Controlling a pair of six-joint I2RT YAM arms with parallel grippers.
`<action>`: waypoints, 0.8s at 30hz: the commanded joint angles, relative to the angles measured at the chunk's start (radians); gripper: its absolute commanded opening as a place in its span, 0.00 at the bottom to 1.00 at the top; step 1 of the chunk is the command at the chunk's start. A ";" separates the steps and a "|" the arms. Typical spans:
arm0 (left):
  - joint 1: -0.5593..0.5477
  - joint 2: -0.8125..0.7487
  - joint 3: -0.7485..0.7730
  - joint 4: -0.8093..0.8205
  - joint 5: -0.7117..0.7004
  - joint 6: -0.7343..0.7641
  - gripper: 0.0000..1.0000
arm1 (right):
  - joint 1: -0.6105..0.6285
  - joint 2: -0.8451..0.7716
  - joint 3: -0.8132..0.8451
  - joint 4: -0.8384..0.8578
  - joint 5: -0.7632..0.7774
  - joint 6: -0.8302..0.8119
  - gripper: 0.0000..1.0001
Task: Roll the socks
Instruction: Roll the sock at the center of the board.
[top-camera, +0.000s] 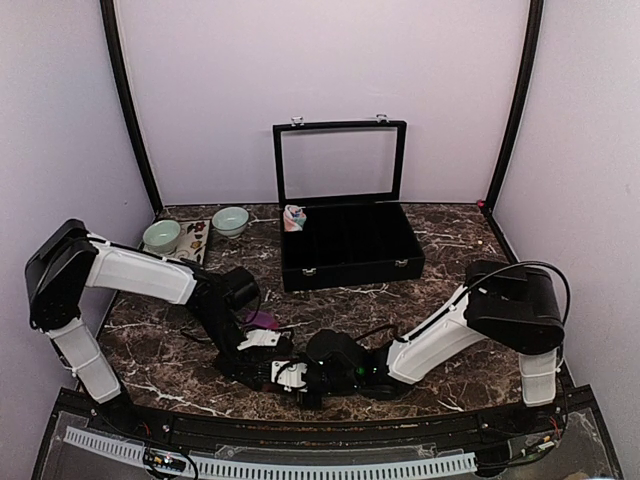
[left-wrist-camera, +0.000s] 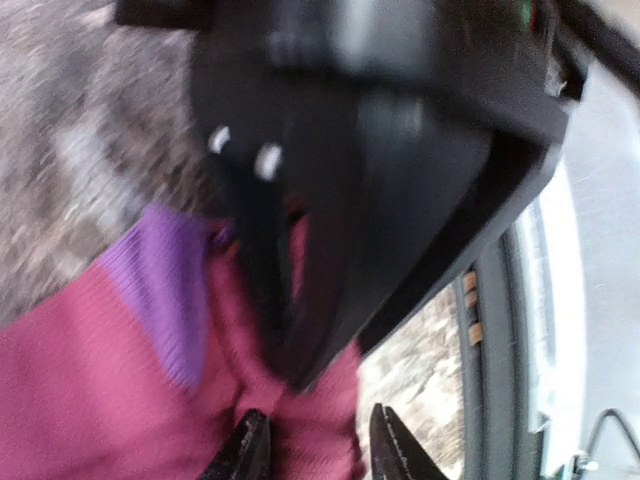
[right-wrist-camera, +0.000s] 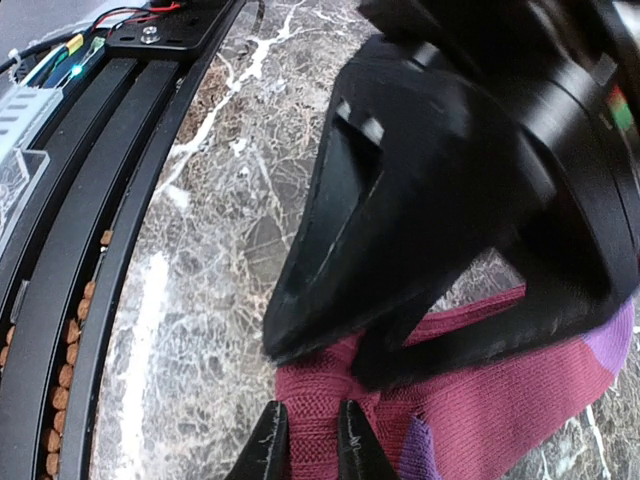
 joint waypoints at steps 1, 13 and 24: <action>0.046 -0.140 -0.137 0.058 -0.319 -0.060 0.38 | -0.013 0.082 -0.053 -0.198 0.013 0.079 0.13; 0.329 -0.701 -0.319 0.201 -0.696 -0.018 0.99 | -0.014 0.071 -0.046 -0.273 -0.006 0.137 0.10; 0.351 -1.050 -0.389 0.090 -0.225 0.179 0.87 | -0.091 0.147 0.104 -0.415 -0.373 0.454 0.03</action>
